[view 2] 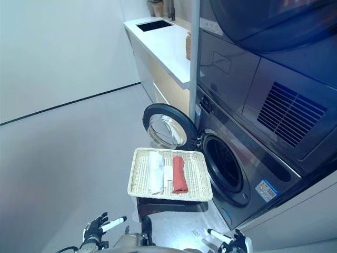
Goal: Pick up the clothes and place them into the washing machine
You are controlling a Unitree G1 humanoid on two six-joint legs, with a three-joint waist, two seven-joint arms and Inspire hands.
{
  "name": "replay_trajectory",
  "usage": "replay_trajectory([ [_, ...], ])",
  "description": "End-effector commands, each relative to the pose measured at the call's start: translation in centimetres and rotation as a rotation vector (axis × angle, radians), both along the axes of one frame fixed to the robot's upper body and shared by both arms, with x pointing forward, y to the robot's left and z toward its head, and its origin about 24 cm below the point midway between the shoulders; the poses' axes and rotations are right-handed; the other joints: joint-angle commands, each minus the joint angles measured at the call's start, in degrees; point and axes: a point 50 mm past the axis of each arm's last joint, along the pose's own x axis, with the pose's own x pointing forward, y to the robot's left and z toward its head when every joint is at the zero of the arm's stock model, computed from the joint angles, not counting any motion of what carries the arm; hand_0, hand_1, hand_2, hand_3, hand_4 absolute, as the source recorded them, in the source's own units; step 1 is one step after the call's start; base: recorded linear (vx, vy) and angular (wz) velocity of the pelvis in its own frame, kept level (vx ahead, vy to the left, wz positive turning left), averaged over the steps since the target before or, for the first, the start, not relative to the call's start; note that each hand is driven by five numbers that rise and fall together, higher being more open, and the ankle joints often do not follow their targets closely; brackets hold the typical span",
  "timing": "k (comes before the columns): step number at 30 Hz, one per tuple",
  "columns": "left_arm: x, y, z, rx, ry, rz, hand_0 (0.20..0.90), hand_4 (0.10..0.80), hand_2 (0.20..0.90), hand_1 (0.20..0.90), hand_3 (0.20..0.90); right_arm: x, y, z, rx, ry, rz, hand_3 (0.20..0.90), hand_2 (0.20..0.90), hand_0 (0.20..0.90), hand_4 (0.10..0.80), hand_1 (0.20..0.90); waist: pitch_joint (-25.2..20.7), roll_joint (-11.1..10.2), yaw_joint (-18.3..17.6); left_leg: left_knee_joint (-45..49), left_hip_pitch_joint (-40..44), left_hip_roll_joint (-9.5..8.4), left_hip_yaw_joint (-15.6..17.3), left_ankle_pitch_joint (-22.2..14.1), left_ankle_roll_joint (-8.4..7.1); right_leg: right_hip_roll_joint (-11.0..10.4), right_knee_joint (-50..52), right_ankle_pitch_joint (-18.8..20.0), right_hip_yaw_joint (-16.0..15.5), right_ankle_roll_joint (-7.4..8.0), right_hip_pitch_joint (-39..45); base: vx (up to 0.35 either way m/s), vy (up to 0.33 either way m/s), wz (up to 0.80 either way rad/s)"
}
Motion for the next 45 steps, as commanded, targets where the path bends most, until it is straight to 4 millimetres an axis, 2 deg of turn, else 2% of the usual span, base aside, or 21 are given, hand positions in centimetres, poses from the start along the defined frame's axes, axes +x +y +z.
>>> replay_trajectory([
  [1, 1.6, 0.1, 0.5, 0.025, -0.072, 0.012, 0.9, 0.8, 0.9, 0.9, 0.9, 5.2, 0.7, 1.4, -0.012, -0.167, 0.058, 0.9, 0.9, 0.9, 0.8, 0.9, -1.5, -1.7, 0.6, -4.2, 0.4, -4.39, 1.9, 4.8, 4.13, -1.3, -7.9, 4.6, 3.2, 8.97, 7.5, 0.206, 0.089, 0.03],
  [5, 1.9, 0.3, 0.5, 0.028, -0.074, 0.004, 0.9, 0.8, 0.9, 0.9, 0.9, 6.0, 1.2, 1.5, 0.002, -0.182, 0.079, 0.9, 0.9, 0.9, 0.8, 0.9, -2.9, -3.0, 1.9, -3.7, 2.8, -5.49, 2.2, 2.0, 5.82, -2.9, -5.1, 3.6, 2.1, 10.02, 8.6, 0.182, 0.071, 0.09],
  [7, 2.3, 0.6, 0.7, 0.039, -0.081, -0.003, 0.9, 0.8, 0.9, 0.9, 0.9, 6.5, 1.4, 1.7, 0.01, -0.2, 0.077, 0.9, 0.9, 0.9, 0.8, 0.9, -3.3, -3.7, 2.3, -4.1, 4.1, -6.18, 1.8, 0.8, 6.81, -3.3, 0.0, 4.6, 1.2, 11.39, 7.7, 0.129, 0.071, 0.07],
  [9, 2.9, 1.2, 1.0, 0.059, -0.093, -0.011, 0.9, 0.8, 0.9, 0.9, 0.9, 7.2, 1.9, 1.9, 0.027, -0.224, 0.086, 0.9, 0.9, 0.9, 0.8, 0.9, -2.7, -3.9, 2.3, -4.7, 5.8, -6.59, 1.1, -0.4, 8.14, -4.0, 11.4, 9.9, 0.0, 14.52, 3.1, 0.046, 0.053, 0.14],
  [11, 3.8, 1.7, 1.3, 0.08, -0.115, -0.028, 0.9, 0.8, 0.9, 0.9, 0.9, 8.0, 2.3, 2.2, 0.041, -0.253, 0.102, 0.9, 0.9, 0.9, 0.8, 0.9, -0.8, -3.2, 1.0, -4.3, 7.6, -6.08, -0.5, -1.1, 8.93, -3.4, 20.6, 14.3, 0.2, 16.18, -1.1, 0.02, 0.033, 0.16],
  [13, 4.7, 2.2, 1.7, 0.102, -0.124, -0.065, 0.9, 0.8, 0.9, 0.9, 0.9, 8.8, 2.9, 2.5, 0.032, -0.265, 0.161, 0.9, 0.9, 0.9, 0.8, 0.9, 0.9, -1.9, -0.4, -3.6, 8.8, -4.89, -3.1, -1.2, 9.44, -1.7, 27.7, 13.9, 1.3, 14.65, -5.1, 0.04, 0.024, 0.47],
  [14, 4.9, 2.3, 1.8, 0.107, -0.127, -0.075, 0.9, 0.8, 0.9, 0.9, 0.9, 9.1, 2.9, 2.6, 0.022, -0.269, 0.172, 0.9, 0.9, 0.9, 0.8, 0.9, 1.0, -1.5, -0.6, -3.8, 9.3, -4.51, -3.9, -1.4, 9.44, -2.0, 28.7, 12.6, 0.4, 13.88, -6.7, 0.073, -0.001, 0.64],
  [16, 5.2, 2.3, 1.9, 0.115, -0.137, -0.091, 0.9, 0.8, 0.9, 0.9, 0.9, 9.5, 2.7, 2.8, -0.005, -0.267, 0.19, 0.9, 0.9, 0.9, 0.8, 0.9, 0.7, -0.9, -0.4, -5.0, 10.5, -3.79, -5.6, -1.6, 8.68, -6.2, 23.0, 8.6, -2.3, 12.11, -8.8, 0.133, -0.057, 0.53],
  [18, 5.8, 2.2, 2.0, 0.122, -0.153, -0.094, 0.9, 0.8, 0.9, 0.9, 0.9, 10.0, 2.3, 3.1, -0.025, -0.269, 0.194, 0.9, 0.9, 0.9, 0.8, 0.9, 0.5, -1.3, -0.8, -6.0, 11.7, -4.13, -7.9, -2.4, 7.32, -10.5, 13.1, 7.4, -3.8, 11.78, -8.9, 0.137, -0.118, 0.38],
  [19, 5.8, 2.2, 2.0, 0.122, -0.153, -0.095, 0.9, 0.8, 0.9, 0.9, 0.9, 10.0, 2.3, 3.1, -0.025, -0.269, 0.193, 0.9, 0.9, 0.9, 0.8, 0.9, 0.7, -1.3, -1.0, -6.1, 12.0, -4.15, -8.2, -2.4, 7.29, -10.6, 12.8, 7.3, -4.2, 11.79, -8.3, 0.147, -0.146, 0.36],
  [20, 6.1, 1.9, 2.1, 0.122, -0.159, -0.104, 0.9, 0.8, 0.9, 0.9, 0.9, 10.2, 2.1, 3.2, -0.041, -0.262, 0.196, 0.9, 0.9, 0.9, 0.8, 0.9, 0.7, -2.2, -1.3, -6.7, 13.0, -4.96, -9.3, -3.6, 6.59, -12.3, 3.0, 10.3, -4.2, 12.61, -8.7, 0.175, -0.15, 0.35],
  [21, 6.3, 2.0, 2.2, 0.127, -0.167, -0.096, 0.9, 0.8, 0.9, 0.9, 0.9, 10.5, 1.6, 3.3, -0.064, -0.246, 0.209, 0.9, 0.9, 0.9, 0.8, 0.9, 0.5, -3.6, -1.5, -7.8, 14.1, -5.56, -10.2, -4.3, 5.83, -13.9, -2.6, 13.9, -2.3, 14.13, -8.3, 0.166, -0.147, 0.36],
  [23, 5.9, 1.8, 2.0, 0.122, -0.155, -0.089, 0.9, 0.8, 0.9, 0.9, 0.9, 10.2, 1.3, 3.1, -0.078, -0.216, 0.208, 0.9, 0.9, 0.9, 0.8, 0.9, 0.4, -4.2, -1.1, -8.2, 14.6, -5.41, -9.9, -4.4, 5.63, -14.0, -3.6, 14.7, -2.3, 14.59, -7.4, 0.105, -0.102, 0.54],
  [26, 5.2, 1.2, 1.6, 0.109, -0.127, -0.099, 0.9, 0.8, 0.9, 0.9, 0.9, 10.1, 0.5, 3.2, -0.12, -0.177, 0.198, 0.9, 0.9, 0.9, 0.8, 0.9, -0.5, -4.7, -0.4, -9.6, 14.3, -4.85, -10.5, -3.9, 4.83, -14.0, -5.0, 15.3, -4.3, 14.89, -6.2, 0.103, -0.105, 0.78],
  [30, 6.2, 0.0, 1.6, 0.092, -0.133, -0.191, 0.9, 0.8, 0.9, 0.9, 0.9, 9.9, -1.5, 3.6, -0.161, -0.166, 0.109, 0.9, 0.9, 0.9, 0.8, 0.9, 0.2, -4.2, -0.3, -8.7, 10.6, -3.15, -11.9, -3.8, 3.23, -15.5, -5.7, 14.1, -12.9, 15.06, -4.9, 0.008, -0.097, 0.53],
  [33, 6.4, -0.3, 1.6, 0.089, -0.14, -0.206, 0.9, 0.8, 0.9, 0.9, 0.9, 10.9, -1.7, 4.1, -0.178, -0.189, 0.12, 0.9, 0.9, 0.9, 0.8, 0.9, 0.8, -3.8, -0.6, -7.2, 8.9, -3.43, -12.3, -4.2, 3.23, -15.6, -5.9, 14.1, -14.1, 14.92, -5.2, -0.057, -0.033, 0.73],
  [34, 7.1, -0.4, 1.9, 0.094, -0.161, -0.212, 0.9, 0.8, 0.9, 0.9, 0.9, 12.8, -1.6, 5.2, -0.198, -0.246, 0.134, 0.9, 0.9, 0.9, 0.8, 0.9, 2.6, -3.2, -0.4, -5.0, 6.5, -3.94, -12.0, -4.3, 3.36, -15.7, -5.1, 14.3, -13.5, 14.78, -7.0, -0.105, 0.009, 0.25],
  [36, 7.4, -0.5, 2.0, 0.095, -0.174, -0.213, 0.9, 0.8, 0.9, 0.9, 0.9, 13.8, -1.4, 5.7, -0.207, -0.273, 0.143, 0.9, 0.9, 0.9, 0.8, 0.9, 3.5, -2.9, -0.3, -4.4, 5.3, -4.09, -11.9, -4.3, 3.41, -15.8, -4.7, 14.3, -13.2, 14.74, -8.2, -0.14, 0.023, 0.01],
  [40, 10.7, -1.2, 3.4, 0.084, -0.307, -0.188, 0.9, 0.8, 0.9, 0.9, 0.9, 17.9, -0.9, 8.6, -0.246, -0.41, 0.147, 0.9, 0.9, 0.9, 0.8, 0.9, 8.0, -1.7, 0.7, -1.2, -2.1, -4.58, -12.0, -3.6, 3.29, -16.5, -2.2, 14.5, -12.2, 14.0, -15.1, -0.197, 0.026, -0.01],
  [41, 10.7, -1.2, 3.4, 0.084, -0.307, -0.187, 0.9, 0.8, 0.9, 0.9, 0.9, 17.9, -0.9, 8.6, -0.246, -0.41, 0.147, 0.9, 0.9, 0.9, 0.8, 0.9, 8.0, -1.7, 0.7, -1.1, -2.3, -4.58, -12.0, -3.6, 3.3, -16.5, -2.2, 14.5, -12.2, 13.99, -15.2, -0.166, 0.041, 0.16],
  [45, 13.5, -2.1, 5.3, 0.03, -0.478, -0.129, 0.9, 0.8, 0.9, 0.9, 0.9, 20.6, -1.9, 11.5, -0.297, -0.518, 0.094, 0.9, 0.9, 0.9, 0.8, 0.9, 11.4, -0.2, 2.0, 1.2, -8.5, -5.0, -12.1, -2.9, 3.21, -17.1, -0.3, 14.6, -12.2, 13.63, -20.8, -0.102, 0.036, 0.09],
])
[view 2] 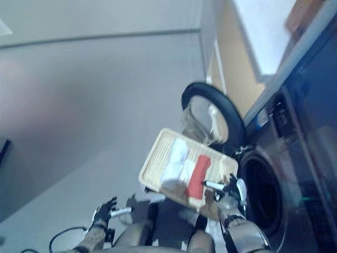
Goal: Pick up the clothes and place them into the washing machine
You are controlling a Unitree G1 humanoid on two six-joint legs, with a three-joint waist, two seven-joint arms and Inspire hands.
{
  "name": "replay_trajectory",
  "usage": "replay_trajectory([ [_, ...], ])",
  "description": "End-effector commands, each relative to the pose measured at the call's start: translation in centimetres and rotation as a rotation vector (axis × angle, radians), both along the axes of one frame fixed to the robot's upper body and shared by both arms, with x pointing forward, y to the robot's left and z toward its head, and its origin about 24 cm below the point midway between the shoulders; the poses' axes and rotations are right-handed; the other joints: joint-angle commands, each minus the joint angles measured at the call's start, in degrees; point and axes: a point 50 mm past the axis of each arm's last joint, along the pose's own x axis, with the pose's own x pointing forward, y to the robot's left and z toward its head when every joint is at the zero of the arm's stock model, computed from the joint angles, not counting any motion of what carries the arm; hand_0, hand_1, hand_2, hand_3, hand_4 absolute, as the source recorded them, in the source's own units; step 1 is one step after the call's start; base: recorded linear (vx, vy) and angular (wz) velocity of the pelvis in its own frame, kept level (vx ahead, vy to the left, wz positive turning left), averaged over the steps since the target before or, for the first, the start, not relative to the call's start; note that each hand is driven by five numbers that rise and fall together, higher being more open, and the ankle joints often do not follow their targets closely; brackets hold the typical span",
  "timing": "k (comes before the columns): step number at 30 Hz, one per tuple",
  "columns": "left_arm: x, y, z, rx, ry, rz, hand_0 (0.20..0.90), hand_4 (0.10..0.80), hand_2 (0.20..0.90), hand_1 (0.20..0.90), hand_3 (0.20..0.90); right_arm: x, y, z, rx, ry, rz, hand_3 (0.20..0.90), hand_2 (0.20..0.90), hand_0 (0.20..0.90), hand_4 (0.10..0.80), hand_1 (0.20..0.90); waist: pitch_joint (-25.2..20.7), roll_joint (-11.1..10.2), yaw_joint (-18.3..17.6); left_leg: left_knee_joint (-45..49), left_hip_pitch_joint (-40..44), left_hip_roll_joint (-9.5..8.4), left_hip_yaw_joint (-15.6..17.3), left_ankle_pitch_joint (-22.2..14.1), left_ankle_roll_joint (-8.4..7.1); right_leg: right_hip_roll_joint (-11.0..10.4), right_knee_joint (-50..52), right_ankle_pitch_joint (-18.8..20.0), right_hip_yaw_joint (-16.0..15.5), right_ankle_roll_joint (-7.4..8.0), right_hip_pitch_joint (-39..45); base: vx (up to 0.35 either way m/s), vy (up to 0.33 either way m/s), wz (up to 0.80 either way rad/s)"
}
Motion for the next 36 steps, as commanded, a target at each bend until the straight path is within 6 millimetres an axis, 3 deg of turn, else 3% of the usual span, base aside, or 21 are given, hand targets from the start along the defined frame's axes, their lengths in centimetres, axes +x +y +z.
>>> replay_trajectory([
  [1, 3.4, 0.4, 2.5, -0.045, -0.212, 0.107, 0.9, 0.8, 0.9, 0.9, 0.9, 3.5, -1.5, 4.1, -0.068, -0.21, -0.077, 0.9, 0.9, 0.9, 0.8, 0.9, 2.9, -1.5, 1.6, 4.1, -2.8, -3.47, 0.8, -2.8, -1.7, -2.4, -4.7, 7.8, 1.5, 0.98, -1.2, -0.081, 0.028, 0.1],
  [5, 5.8, -0.6, 5.7, -0.141, -0.437, 0.115, 0.9, 0.8, 0.9, 0.9, 0.9, 5.8, -2.3, 7.1, -0.11, -0.309, -0.11, 0.9, 0.9, 0.9, 0.8, 0.9, 5.2, -0.2, 3.1, 7.0, -7.9, -3.92, 1.0, -3.2, -1.89, -3.0, -1.4, 7.2, 1.8, 0.58, -6.2, -0.084, 0.031, 0.11],
  [6, 5.8, -0.6, 5.7, -0.141, -0.437, 0.116, 0.9, 0.8, 0.9, 0.9, 0.9, 5.8, -2.3, 7.1, -0.11, -0.309, -0.11, 0.9, 0.9, 0.9, 0.8, 0.9, 5.1, -0.3, 3.1, 7.1, -8.0, -3.92, 1.0, -3.2, -1.89, -3.0, -1.4, 7.2, 1.9, 0.58, -6.4, -0.106, 0.056, 0.14],
  [7, 6.7, -1.4, 8.1, -0.177, -0.573, 0.065, 0.9, 0.8, 0.9, 0.9, 0.9, 6.9, -3.0, 9.0, -0.145, -0.352, -0.141, 0.9, 0.9, 0.9, 0.8, 0.9, 5.9, 0.5, 4.2, 8.1, -10.8, -4.21, 1.2, -3.2, -1.88, -3.4, 0.3, 6.9, 2.1, 0.51, -9.3, -0.072, 0.047, 0.1],
  [8, 6.6, -1.4, 8.1, -0.176, -0.573, 0.065, 0.9, 0.8, 0.9, 0.9, 0.9, 6.9, -3.0, 9.0, -0.145, -0.352, -0.141, 0.9, 0.9, 0.9, 0.8, 0.9, 5.8, 0.5, 4.2, 8.2, -11.0, -4.21, 1.2, -3.2, -1.88, -3.4, 0.3, 6.9, 2.1, 0.51, -9.5, -0.107, 0.074, 0.1],
  [10, 6.8, -1.9, 9.6, -0.205, -0.654, 0.015, 0.9, 0.8, 0.9, 0.9, 0.9, 8.2, -3.8, 11.2, -0.194, -0.38, -0.171, 0.9, 0.9, 0.9, 0.8, 0.9, 5.9, 1.0, 5.4, 9.7, -14.1, -4.52, 1.5, -3.5, -1.74, -3.8, 1.8, 6.6, 2.5, 0.53, -12.3, -0.054, 0.049, 0.05],
  [20, 7.5, -3.0, 11.1, -0.23, -0.711, -0.031, 0.9, 0.8, 0.9, 0.9, 0.9, 9.9, -5.4, 15.5, -0.38, -0.379, -0.174, 0.9, 0.9, 0.9, 0.8, 0.9, 6.9, 3.3, 7.2, 14.9, -24.0, -5.75, 1.6, -4.5, -1.21, -5.5, 9.2, 4.5, 3.5, 0.23, -22.1, -0.039, 0.064, 0.08],
  [22, 7.6, -3.1, 11.2, -0.227, -0.715, -0.032, 0.9, 0.8, 0.9, 0.9, 0.9, 9.7, -5.9, 15.6, -0.416, -0.356, -0.187, 0.9, 0.9, 0.9, 0.8, 0.9, 7.2, 3.8, 7.4, 15.2, -24.9, -6.01, 1.4, -4.4, -1.24, -5.7, 10.2, 4.2, 3.5, 0.15, -23.1, 0.023, 0.012, 0.08],
  [23, 7.7, -3.3, 11.5, -0.227, -0.728, -0.034, 0.9, 0.8, 0.9, 0.9, 0.9, 9.6, -6.0, 15.6, -0.428, -0.349, -0.195, 0.9, 0.9, 0.9, 0.8, 0.9, 7.1, 4.0, 7.6, 15.8, -24.9, -6.17, 1.1, -6.4, -1.42, -5.8, 11.3, 2.1, 3.8, 0.62, -23.1, 0.057, 0.02, 0.15],
  [29, 7.7, -3.9, 11.8, -0.191, -0.739, -0.032, 0.9, 0.8, 0.9, 0.9, 0.9, 8.5, -7.0, 15.1, -0.546, -0.264, -0.237, 0.9, 0.9, 0.9, 0.8, 0.9, 7.9, 6.4, 8.7, 16.8, -28.0, -7.26, 0.9, -6.1, -0.96, -6.6, 14.7, 0.6, 4.0, 0.3, -26.7, 0.005, 0.047, 0.16],
  [36, 7.0, -4.0, 10.3, -0.159, -0.671, -0.012, 0.9, 0.8, 0.9, 0.9, 0.9, 8.0, -7.2, 14.5, -0.58, -0.256, -0.258, 0.9, 0.9, 0.9, 0.8, 0.9, 7.7, 7.0, 7.9, 17.0, -28.2, -7.48, 1.1, -6.2, -0.71, -6.8, 15.8, 0.5, 4.8, 0.14, -27.7, 0.008, 0.018, 0.02],
])
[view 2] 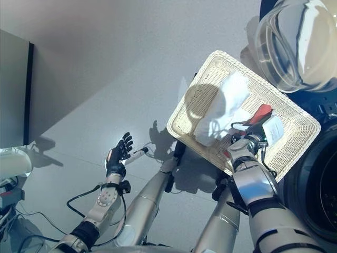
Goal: Pick up the clothes and place them into the washing machine
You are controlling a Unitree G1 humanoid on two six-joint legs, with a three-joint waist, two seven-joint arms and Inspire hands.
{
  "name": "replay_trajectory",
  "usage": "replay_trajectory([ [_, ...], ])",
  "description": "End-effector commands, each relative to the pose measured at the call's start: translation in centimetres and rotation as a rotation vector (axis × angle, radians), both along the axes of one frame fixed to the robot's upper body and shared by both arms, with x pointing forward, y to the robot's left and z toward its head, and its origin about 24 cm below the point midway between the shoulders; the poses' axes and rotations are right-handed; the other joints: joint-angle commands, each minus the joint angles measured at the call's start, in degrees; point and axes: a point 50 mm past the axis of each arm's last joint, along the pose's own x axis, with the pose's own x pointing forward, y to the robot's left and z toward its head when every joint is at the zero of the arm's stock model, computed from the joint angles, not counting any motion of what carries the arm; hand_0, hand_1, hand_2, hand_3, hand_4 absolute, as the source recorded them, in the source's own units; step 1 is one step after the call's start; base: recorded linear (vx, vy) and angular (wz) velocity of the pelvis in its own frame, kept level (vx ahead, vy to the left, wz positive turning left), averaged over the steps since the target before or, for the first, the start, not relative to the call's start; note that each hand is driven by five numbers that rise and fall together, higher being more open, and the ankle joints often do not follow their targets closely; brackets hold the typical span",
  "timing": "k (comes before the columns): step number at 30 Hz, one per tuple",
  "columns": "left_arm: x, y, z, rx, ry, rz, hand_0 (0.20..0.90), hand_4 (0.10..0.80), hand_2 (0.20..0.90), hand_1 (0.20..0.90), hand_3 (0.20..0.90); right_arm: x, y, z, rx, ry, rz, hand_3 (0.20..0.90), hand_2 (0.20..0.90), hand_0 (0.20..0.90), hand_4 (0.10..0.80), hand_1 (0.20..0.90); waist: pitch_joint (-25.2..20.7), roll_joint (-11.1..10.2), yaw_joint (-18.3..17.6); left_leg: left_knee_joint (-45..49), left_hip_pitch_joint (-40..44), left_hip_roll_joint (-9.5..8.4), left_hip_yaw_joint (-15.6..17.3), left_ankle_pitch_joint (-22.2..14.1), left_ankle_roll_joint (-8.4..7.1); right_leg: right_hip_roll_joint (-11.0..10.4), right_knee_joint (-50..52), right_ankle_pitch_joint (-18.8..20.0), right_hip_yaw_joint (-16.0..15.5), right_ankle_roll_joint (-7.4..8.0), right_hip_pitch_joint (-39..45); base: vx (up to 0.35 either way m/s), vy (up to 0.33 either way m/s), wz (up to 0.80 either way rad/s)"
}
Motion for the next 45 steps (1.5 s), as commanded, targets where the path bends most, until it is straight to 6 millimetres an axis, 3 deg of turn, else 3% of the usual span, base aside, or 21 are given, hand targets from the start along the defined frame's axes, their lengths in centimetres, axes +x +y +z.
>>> replay_trajectory([
  [1, -0.3, 0.3, 0.4, 0.032, -0.051, 0.024, 0.9, 0.8, 0.9, 0.9, 0.9, -1.1, -2.5, 0.6, -0.098, 0.0, -0.081, 0.9, 0.9, 0.9, 0.8, 0.9, -1.6, 3.2, 0.4, 5.8, -2.3, -1.03, 1.7, -6.2, -3.21, 1.5, -3.3, 5.8, 1.6, -0.67, 0.4, 0.027, 0.007, -0.05],
  [10, -0.6, 0.2, -0.3, 0.035, -0.01, 0.011, 0.9, 0.8, 0.9, 0.9, 0.9, -1.8, -2.6, -0.8, -0.057, 0.054, -0.062, 0.9, 0.9, 0.9, 0.8, 0.9, -1.9, 3.7, -0.1, 5.4, -1.3, -0.92, 1.3, -6.2, -3.33, 1.8, -2.8, 5.3, 1.7, -0.79, 0.6, 0.003, -0.012, -0.06],
  [11, -0.7, 0.2, -0.4, 0.032, -0.007, 0.007, 0.9, 0.8, 0.9, 0.9, 0.9, -1.7, -2.5, -0.8, -0.052, 0.051, -0.061, 0.796, 0.796, 0.796, 0.725, 0.796, -2.0, 3.9, 0.0, 5.3, -1.2, -0.88, 1.3, -6.1, -3.34, 1.8, -2.7, 5.3, 1.7, -0.8, 0.7, 0.0, 0.0, 0.0],
  [12, -0.9, 0.2, -0.7, 0.033, 0.005, 0.006, 0.9, 0.8, 0.9, 0.9, 0.9, -1.8, -2.6, -0.8, -0.043, 0.047, -0.065, 0.433, 0.433, 0.433, 0.467, 0.433, -2.1, 4.0, 0.1, 5.0, -0.9, -0.87, 1.3, -6.0, -3.35, 1.8, -2.7, 5.2, 1.7, -0.81, 0.8, 0.0, 0.0, 0.0],
  [13, -0.9, 0.2, -0.7, 0.033, 0.005, 0.005, 0.9, 0.8, 0.9, 0.9, 0.9, -1.8, -2.6, -0.8, -0.043, 0.047, -0.065, 0.2, 0.2, 0.2, 0.3, 0.2, -2.1, 4.0, 0.1, 5.0, -0.9, -0.88, 1.3, -6.0, -3.35, 1.8, -2.7, 5.2, 1.6, -0.81, 0.9, 0.016, -0.007, -0.05],
  [18, -1.6, 0.5, -1.7, 0.04, 0.054, 0.005, 0.9, 0.8, 0.9, 0.9, 0.9, -2.0, -2.9, -0.9, -0.029, 0.036, -0.082, 0.2, 0.2, 0.2, 0.3, 0.2, -2.4, 4.7, 0.7, 3.5, 0.6, -0.64, 1.1, -5.3, -3.45, 1.9, -2.7, 4.8, 1.4, -0.74, 1.7, 0.013, -0.011, -0.01],
  [27, -2.2, 0.9, -2.7, 0.068, 0.109, 0.014, 0.9, 0.8, 0.9, 0.9, 0.9, -2.5, -4.0, -0.6, 0.004, -0.012, -0.126, 0.2, 0.2, 0.2, 0.3, 0.2, -3.1, 4.0, 0.4, 2.6, 2.2, -0.36, 0.5, -5.0, -3.77, 2.3, -3.4, 4.6, 1.1, -0.72, 3.7, 0.009, -0.025, 0.01],
  [29, -2.4, 1.2, -3.0, 0.071, 0.125, 0.019, 0.9, 0.8, 0.9, 0.9, 0.9, -2.7, -4.5, -0.4, 0.038, -0.049, -0.149, 0.2, 0.2, 0.2, 0.3, 0.2, -3.4, 3.7, 0.3, 1.8, 3.4, -0.22, 0.4, -4.8, -3.89, 2.6, -4.5, 4.7, 0.9, -0.65, 5.0, -0.009, -0.029, 0.02],
  [30, -2.6, 1.5, -3.2, 0.077, 0.138, 0.028, 0.9, 0.8, 0.9, 0.9, 0.9, -2.7, -5.3, 0.2, 0.089, -0.117, -0.18, 0.2, 0.2, 0.2, 0.3, 0.2, -3.6, 3.5, 0.2, 0.5, 4.1, 0.16, 0.6, -2.7, -3.81, 2.8, -6.3, 6.9, 0.2, -1.14, 5.9, -0.046, -0.019, 0.01],
  [35, -3.2, 2.3, -3.9, 0.078, 0.171, 0.049, 0.9, 0.8, 0.9, 0.9, 0.9, -2.9, -6.6, 1.7, 0.239, -0.328, -0.255, 0.2, 0.2, 0.2, 0.3, 0.2, -4.6, 2.4, -0.6, -1.9, 7.5, 0.75, 1.1, -2.4, -3.98, 3.6, -10.1, 8.1, 0.7, -0.89, 9.2, 0.023, -0.011, -0.02],
  [38, -3.3, 2.7, -3.9, 0.079, 0.177, 0.066, 0.9, 0.8, 0.9, 0.9, 0.9, -2.4, -6.3, 2.1, 0.29, -0.409, -0.256, 0.2, 0.2, 0.2, 0.3, 0.2, -4.8, 1.9, -1.4, -2.7, 9.0, 1.21, 1.6, -2.4, -4.01, 4.3, -11.5, 8.7, 1.3, -0.89, 10.2, 0.016, 0.023, -0.19],
  [39, -3.4, 3.2, -4.1, 0.085, 0.191, 0.092, 0.9, 0.8, 0.9, 0.9, 0.9, -1.9, -5.1, 2.0, 0.35, -0.478, -0.238, 0.2, 0.2, 0.2, 0.3, 0.2, -4.7, 1.2, -2.6, -3.3, 9.9, 1.72, 2.5, -2.4, -4.05, 5.1, -13.0, 9.3, 2.1, -0.87, 11.0, 0.0, 0.021, -0.27],
  [45, -3.3, 3.2, -4.3, 0.024, 0.195, 0.143, 0.9, 0.8, 0.9, 0.9, 0.9, -2.1, -2.1, -0.1, 0.536, -0.658, -0.235, 0.2, 0.2, 0.2, 0.3, 0.2, -4.3, 0.2, -5.8, -5.1, 11.7, 2.67, 3.7, -1.9, -4.19, 6.2, -16.5, 10.4, 3.0, -0.86, 12.6, -0.017, -0.002, -0.33],
])
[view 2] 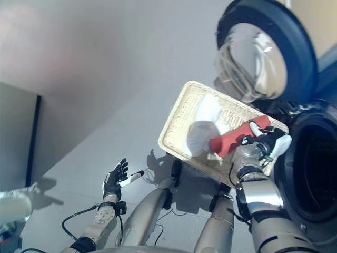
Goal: Pick up the clothes and place them into the washing machine
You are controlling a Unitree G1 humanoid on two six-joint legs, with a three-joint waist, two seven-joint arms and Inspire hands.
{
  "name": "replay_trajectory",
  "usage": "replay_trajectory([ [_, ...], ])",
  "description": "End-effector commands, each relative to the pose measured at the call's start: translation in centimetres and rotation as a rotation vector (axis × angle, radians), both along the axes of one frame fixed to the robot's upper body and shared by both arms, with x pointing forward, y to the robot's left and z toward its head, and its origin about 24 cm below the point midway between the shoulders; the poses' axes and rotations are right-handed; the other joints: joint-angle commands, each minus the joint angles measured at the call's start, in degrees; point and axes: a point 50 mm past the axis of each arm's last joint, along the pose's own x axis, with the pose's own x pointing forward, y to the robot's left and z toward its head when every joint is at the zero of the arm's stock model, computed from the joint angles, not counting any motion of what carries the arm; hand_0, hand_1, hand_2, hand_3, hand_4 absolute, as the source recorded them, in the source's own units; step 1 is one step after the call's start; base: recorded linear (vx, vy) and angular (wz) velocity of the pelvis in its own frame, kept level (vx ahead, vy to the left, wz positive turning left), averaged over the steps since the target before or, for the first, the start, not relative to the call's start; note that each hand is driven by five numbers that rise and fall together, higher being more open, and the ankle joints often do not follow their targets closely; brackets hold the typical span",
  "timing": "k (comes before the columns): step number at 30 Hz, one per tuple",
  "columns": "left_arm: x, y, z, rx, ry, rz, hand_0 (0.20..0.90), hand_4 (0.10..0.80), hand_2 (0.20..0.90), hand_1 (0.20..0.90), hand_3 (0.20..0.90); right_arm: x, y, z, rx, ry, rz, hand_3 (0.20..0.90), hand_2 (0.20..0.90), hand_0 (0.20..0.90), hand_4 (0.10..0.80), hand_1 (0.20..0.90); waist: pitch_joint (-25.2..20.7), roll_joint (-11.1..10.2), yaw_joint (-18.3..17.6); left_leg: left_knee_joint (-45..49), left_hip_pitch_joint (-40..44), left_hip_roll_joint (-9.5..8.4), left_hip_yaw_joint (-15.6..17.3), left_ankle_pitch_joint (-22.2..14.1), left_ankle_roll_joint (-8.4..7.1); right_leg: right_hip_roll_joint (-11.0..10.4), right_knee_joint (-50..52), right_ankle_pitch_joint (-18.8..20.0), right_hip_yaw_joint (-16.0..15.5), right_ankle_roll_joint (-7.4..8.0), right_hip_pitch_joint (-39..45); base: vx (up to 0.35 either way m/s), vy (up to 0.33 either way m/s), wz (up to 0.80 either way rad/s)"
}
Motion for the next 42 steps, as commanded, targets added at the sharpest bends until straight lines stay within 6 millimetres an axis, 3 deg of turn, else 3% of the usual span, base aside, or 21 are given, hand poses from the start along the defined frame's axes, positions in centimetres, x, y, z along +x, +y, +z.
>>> replay_trajectory([
  [1, 1.6, 1.1, 1.4, -0.02, -0.099, 0.081, 0.9, 0.8, 0.9, 0.9, 0.9, -0.6, -2.3, 2.1, 0.017, -0.197, -0.134, 0.2, 0.2, 0.2, 0.3, 0.2, 0.4, -0.4, 0.2, 0.7, -0.5, -0.09, -0.5, -2.7, -4.74, 1.9, -7.9, 6.5, -1.7, -1.71, 3.0, -0.025, 0.003, -0.19],
  [6, 0.9, 0.7, 1.0, -0.071, -0.095, 0.11, 0.9, 0.8, 0.9, 0.9, 0.9, -2.0, -3.5, 2.0, 0.128, -0.333, -0.313, 0.2, 0.2, 0.2, 0.3, 0.2, 0.1, 1.1, -0.8, -0.4, -0.2, -0.08, 0.0, -2.4, -4.72, 2.1, -9.3, 7.0, -0.9, -1.6, 2.8, -0.022, 0.018, -0.11],
  [14, 0.1, 0.6, 0.0, -0.077, -0.044, 0.105, 0.9, 0.8, 0.9, 0.9, 0.9, -3.1, -4.7, 1.7, 0.221, -0.44, -0.405, 0.2, 0.2, 0.2, 0.3, 0.2, -0.6, 2.1, -1.9, -1.3, 1.3, -0.13, 1.3, -2.5, -4.76, 2.3, -10.6, 7.6, 0.8, -1.39, 3.7, 0.001, 0.034, -0.13],
  [19, -0.2, -0.2, -0.6, -0.107, -0.011, 0.085, 0.9, 0.8, 0.9, 0.9, 0.9, -3.6, -5.5, 1.8, 0.312, -0.529, -0.487, 0.2, 0.2, 0.2, 0.3, 0.2, -1.5, 4.0, -2.8, -1.3, 2.1, -0.74, 2.6, -3.2, -4.72, 2.0, -11.5, 8.0, 2.6, -1.15, 4.0, -0.007, 0.075, -0.18],
  [20, -0.3, -0.5, -0.4, -0.129, -0.023, 0.072, 0.9, 0.8, 0.9, 0.9, 0.9, -3.2, -6.6, 3.7, 0.277, -0.563, -0.485, 0.2, 0.2, 0.2, 0.3, 0.2, -1.7, 5.7, -2.7, -1.0, 2.1, -1.42, 3.2, -3.5, -4.59, 1.5, -11.4, 8.1, 3.6, -1.05, 3.5, -0.042, 0.089, -0.13],
  [21, -0.2, -0.5, -0.4, -0.131, -0.025, 0.071, 0.9, 0.8, 0.9, 0.9, 0.9, -3.2, -6.6, 3.8, 0.275, -0.565, -0.485, 0.2, 0.2, 0.2, 0.3, 0.2, -1.6, 5.7, -2.7, -1.0, 1.8, -1.44, 3.3, -3.1, -4.54, 1.5, -11.5, 8.6, 3.6, -1.09, 3.3, -0.047, 0.17, -0.07],
  [22, -0.3, -0.7, -0.2, -0.136, -0.038, 0.044, 0.9, 0.8, 0.9, 0.9, 0.9, -2.8, -7.9, 6.3, 0.237, -0.612, -0.49, 0.2, 0.2, 0.2, 0.3, 0.2, -1.7, 7.6, -2.2, -0.9, 1.8, -1.99, 3.8, -3.6, -4.45, 1.1, -11.0, 8.1, 4.6, -0.9, 2.6, -0.03, 0.086, -0.06],
  [23, -0.2, -0.8, -0.2, -0.139, -0.039, 0.042, 0.9, 0.8, 0.9, 0.9, 0.9, -2.8, -8.0, 6.4, 0.234, -0.614, -0.491, 0.2, 0.2, 0.2, 0.3, 0.2, -1.7, 7.7, -2.1, -0.9, 1.8, -1.98, 3.9, -3.7, -4.43, 1.2, -10.8, 8.1, 4.7, -0.88, 2.4, -0.01, 0.141, -0.09],
  [27, -0.9, -0.9, -0.6, -0.13, -0.015, 0.018, 0.9, 0.8, 0.9, 0.9, 0.9, -1.7, -9.3, 11.4, 0.147, -0.702, -0.455, 0.2, 0.2, 0.2, 0.3, 0.2, -1.7, 10.8, -1.2, -0.9, 1.1, -2.78, 6.2, -4.0, -4.23, 0.7, -8.4, 7.6, 6.7, -0.81, -1.3, 0.005, 0.117, -0.18],
  [28, -1.1, -1.2, -0.8, -0.131, -0.002, 0.003, 0.9, 0.8, 0.9, 0.9, 0.9, -1.6, -9.8, 13.6, 0.114, -0.751, -0.457, 0.2, 0.2, 0.2, 0.3, 0.2, -1.6, 12.1, -1.2, -0.3, 0.5, -2.87, 7.2, -4.4, -4.32, 0.6, -7.2, 7.2, 7.7, -0.81, -2.6, 0.012, 0.093, -0.36],
  [29, -1.0, -1.3, -0.8, -0.133, -0.003, 0.002, 0.9, 0.8, 0.9, 0.9, 0.9, -1.6, -9.8, 13.7, 0.112, -0.752, -0.457, 0.2, 0.2, 0.2, 0.3, 0.2, -1.6, 12.1, -1.1, -0.2, 0.3, -2.87, 7.3, -4.4, -4.32, 0.6, -7.0, 7.2, 7.9, -0.81, -2.9, 0.035, 0.087, -0.33],
  [33, -1.5, -1.4, -1.1, -0.133, 0.016, -0.019, 0.9, 0.8, 0.9, 0.9, 0.9, -2.2, -11.3, 18.2, 0.006, -0.826, -0.46, 0.2, 0.2, 0.2, 0.3, 0.2, -1.8, 14.5, -1.2, 2.0, -0.4, -3.3, 9.1, -5.8, -4.13, 0.6, -3.5, 5.8, 9.8, -0.91, -5.4, 0.046, 0.053, -0.18],
  [36, -1.8, -1.3, -1.2, -0.128, 0.023, -0.023, 0.9, 0.8, 0.9, 0.9, 0.9, -2.6, -11.8, 19.8, -0.042, -0.842, -0.462, 0.2, 0.2, 0.2, 0.3, 0.2, -2.1, 15.3, -1.1, 2.5, -0.7, -3.35, 9.5, -6.1, -4.07, 0.5, -2.6, 5.5, 10.7, -0.96, -6.2, 0.054, 0.007, -0.12],
  [37, -1.9, -1.2, -1.3, -0.123, 0.022, -0.027, 0.9, 0.8, 0.9, 0.9, 0.9, -2.8, -11.9, 21.7, -0.098, -0.878, -0.45, 0.2, 0.2, 0.2, 0.3, 0.2, -2.3, 15.8, -1.3, 2.3, -0.6, -3.42, 9.9, -6.1, -4.13, 0.5, -2.5, 5.3, 11.0, -0.94, -6.5, 0.056, -0.019, -0.12],
  [39, -1.8, -1.3, -1.1, -0.125, 0.014, -0.032, 0.9, 0.8, 0.9, 0.9, 0.9, -3.1, -12.0, 22.7, -0.126, -0.902, -0.451, 0.2, 0.2, 0.2, 0.3, 0.2, -2.4, 16.2, -1.3, 2.2, -0.6, -3.46, 10.0, -6.2, -4.12, 0.6, -2.3, 5.1, 11.1, -0.99, -6.7, 0.048, -0.019, -0.08],
  [42, -1.7, -1.0, -0.8, -0.119, -0.009, -0.043, 0.9, 0.8, 0.9, 0.9, 0.9, -4.4, -12.6, 26.5, -0.256, -0.948, -0.451, 0.2, 0.2, 0.2, 0.3, 0.2, -2.9, 17.3, -0.9, 2.3, -0.9, -3.3, 10.1, -6.3, -4.04, 1.2, -1.2, 4.3, 11.5, -1.32, -7.8, 0.036, -0.037, -0.12],
])
